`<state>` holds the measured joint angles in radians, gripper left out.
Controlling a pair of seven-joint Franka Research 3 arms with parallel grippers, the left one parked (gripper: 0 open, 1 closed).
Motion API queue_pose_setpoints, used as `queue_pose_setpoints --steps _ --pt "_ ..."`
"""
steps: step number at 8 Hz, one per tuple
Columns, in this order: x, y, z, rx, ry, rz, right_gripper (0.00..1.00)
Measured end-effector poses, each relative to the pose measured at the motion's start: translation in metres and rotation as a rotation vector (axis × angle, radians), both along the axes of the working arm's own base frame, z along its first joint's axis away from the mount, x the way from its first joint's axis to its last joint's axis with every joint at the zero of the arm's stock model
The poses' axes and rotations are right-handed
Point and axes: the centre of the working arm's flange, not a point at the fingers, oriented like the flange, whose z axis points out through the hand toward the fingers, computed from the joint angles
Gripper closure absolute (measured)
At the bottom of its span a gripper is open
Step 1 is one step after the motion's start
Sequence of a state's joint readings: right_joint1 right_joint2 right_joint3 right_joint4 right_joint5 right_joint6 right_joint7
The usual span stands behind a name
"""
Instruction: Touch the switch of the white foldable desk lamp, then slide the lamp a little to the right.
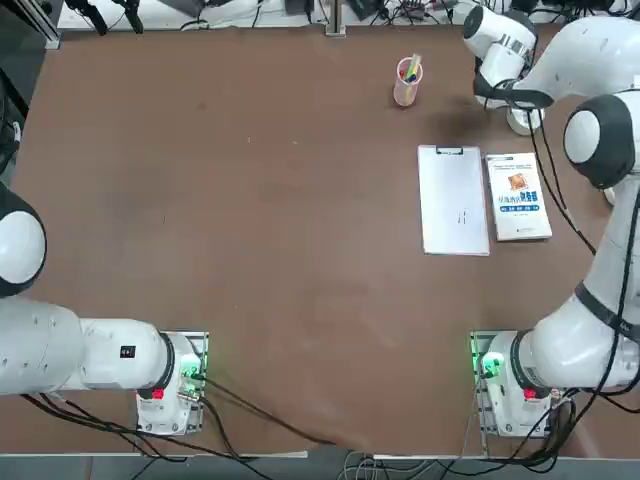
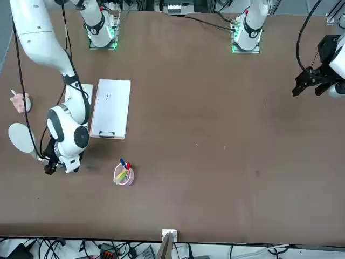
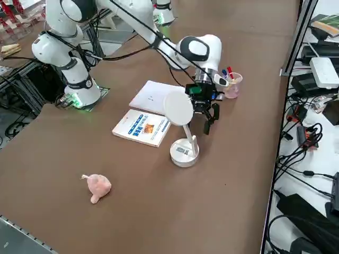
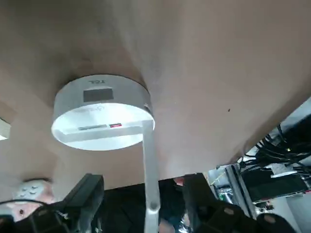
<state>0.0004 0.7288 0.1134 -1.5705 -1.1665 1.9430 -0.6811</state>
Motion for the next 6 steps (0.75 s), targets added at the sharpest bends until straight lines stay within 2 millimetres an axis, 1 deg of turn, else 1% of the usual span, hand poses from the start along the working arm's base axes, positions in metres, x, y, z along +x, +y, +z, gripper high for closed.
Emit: queue_pose_setpoints --steps 2,5,6 --pt "0.004 -0.005 -0.014 -0.038 0.021 0.022 0.00" --pt "0.004 -0.011 -0.014 -0.083 0.072 0.036 0.04" --pt "0.004 -0.014 -0.014 -0.090 0.088 0.042 0.08"
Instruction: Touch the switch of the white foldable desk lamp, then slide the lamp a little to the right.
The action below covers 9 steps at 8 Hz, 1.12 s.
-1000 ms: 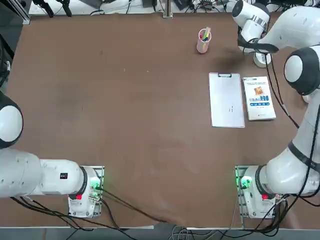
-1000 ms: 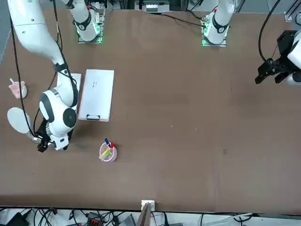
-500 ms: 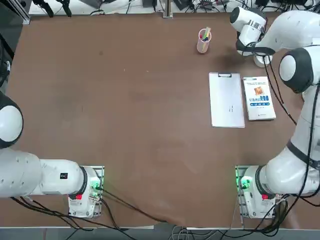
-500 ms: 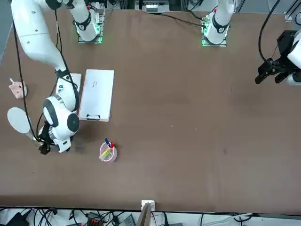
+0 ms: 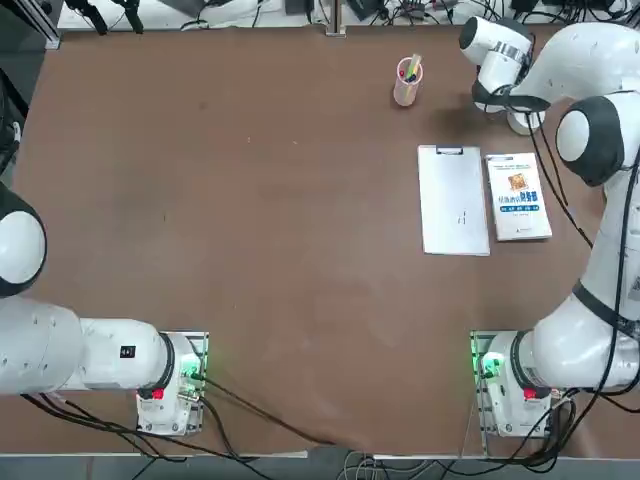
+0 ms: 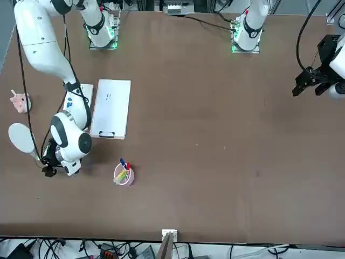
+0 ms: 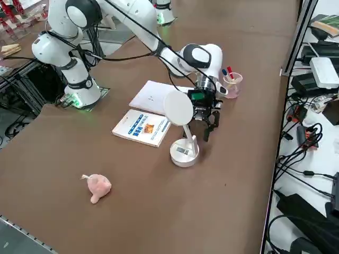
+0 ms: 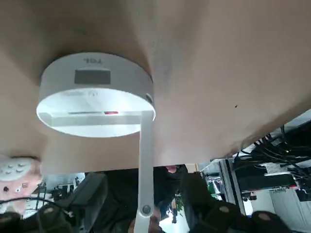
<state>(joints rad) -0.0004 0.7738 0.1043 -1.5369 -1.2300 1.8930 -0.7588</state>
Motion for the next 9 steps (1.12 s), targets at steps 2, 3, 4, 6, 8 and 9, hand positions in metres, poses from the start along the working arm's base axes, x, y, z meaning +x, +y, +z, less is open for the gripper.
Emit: queue_pose_setpoints --steps 2,3,4,6,8,9 --pt "-0.0004 -0.0057 -0.0028 -0.011 0.028 0.011 0.26" --pt "-0.0006 -0.0078 -0.0041 -0.016 0.034 0.012 0.34" --pt "-0.0007 -0.0094 -0.0045 -0.018 0.035 0.011 0.44" --pt "-0.0007 -0.0110 -0.0045 -0.020 0.037 0.010 0.49" --pt "-0.0002 -0.0111 -0.0039 -0.021 0.035 0.010 0.80" --pt "-0.0002 -0.0114 -0.0039 -0.021 0.035 0.010 0.84"
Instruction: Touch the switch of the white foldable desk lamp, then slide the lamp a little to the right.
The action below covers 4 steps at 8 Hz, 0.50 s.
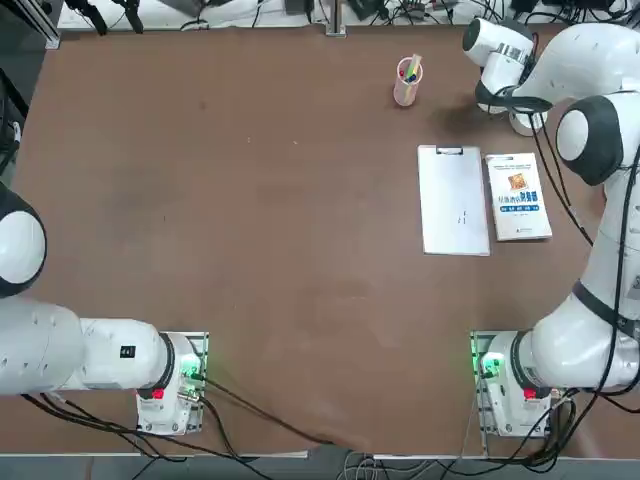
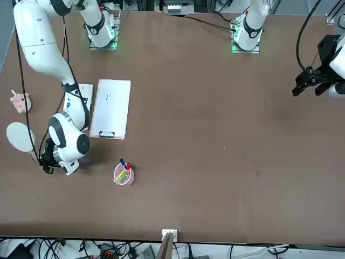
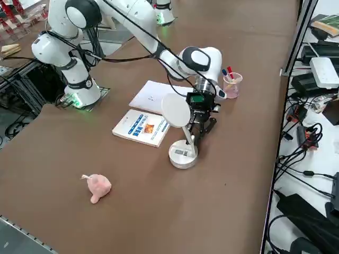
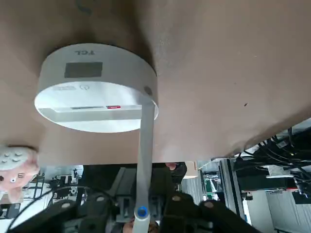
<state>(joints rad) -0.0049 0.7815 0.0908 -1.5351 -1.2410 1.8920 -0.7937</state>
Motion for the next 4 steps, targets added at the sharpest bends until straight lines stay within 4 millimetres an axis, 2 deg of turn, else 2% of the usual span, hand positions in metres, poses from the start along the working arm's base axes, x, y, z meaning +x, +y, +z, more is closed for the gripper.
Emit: queue_pose_setpoints --steps 4 --pt "-0.0009 -0.0006 0.0011 -0.014 0.008 -0.010 0.85"
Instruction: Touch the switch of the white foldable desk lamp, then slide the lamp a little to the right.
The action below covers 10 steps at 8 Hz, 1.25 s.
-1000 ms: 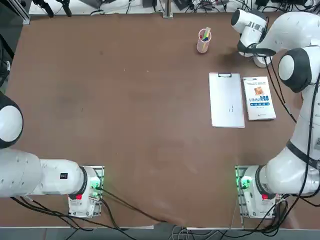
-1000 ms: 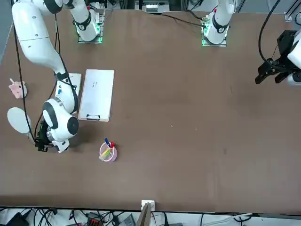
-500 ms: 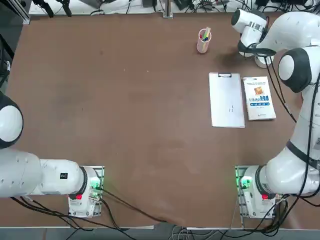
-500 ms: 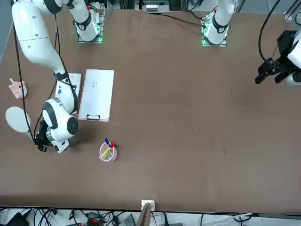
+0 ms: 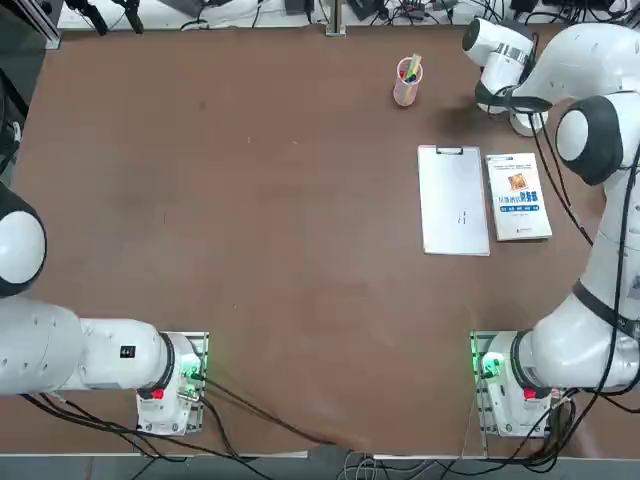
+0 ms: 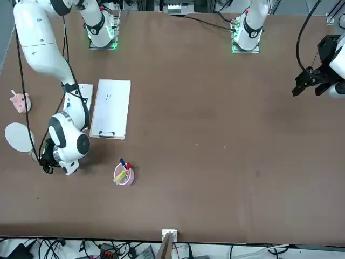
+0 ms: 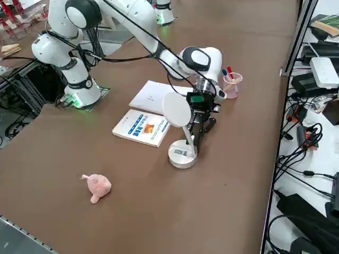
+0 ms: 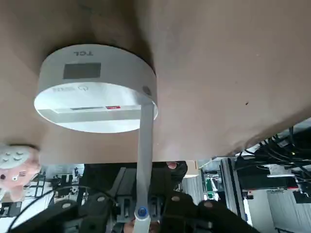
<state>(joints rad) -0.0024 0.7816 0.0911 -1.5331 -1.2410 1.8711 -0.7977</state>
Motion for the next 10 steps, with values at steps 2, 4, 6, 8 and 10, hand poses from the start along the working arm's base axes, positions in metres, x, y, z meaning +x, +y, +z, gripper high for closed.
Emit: queue_pose_setpoints --steps 2,4,6,8,10 --pt "0.002 -0.005 0.009 -0.029 0.001 -0.029 0.85" --pt "0.000 -0.019 0.019 -0.030 0.000 -0.137 0.85" --pt "0.000 -0.059 0.039 0.041 -0.019 -0.329 0.85" --pt "-0.007 -0.112 0.049 0.111 -0.032 -0.491 0.85" --pt "-0.011 -0.151 0.059 0.176 -0.062 -0.595 0.85"
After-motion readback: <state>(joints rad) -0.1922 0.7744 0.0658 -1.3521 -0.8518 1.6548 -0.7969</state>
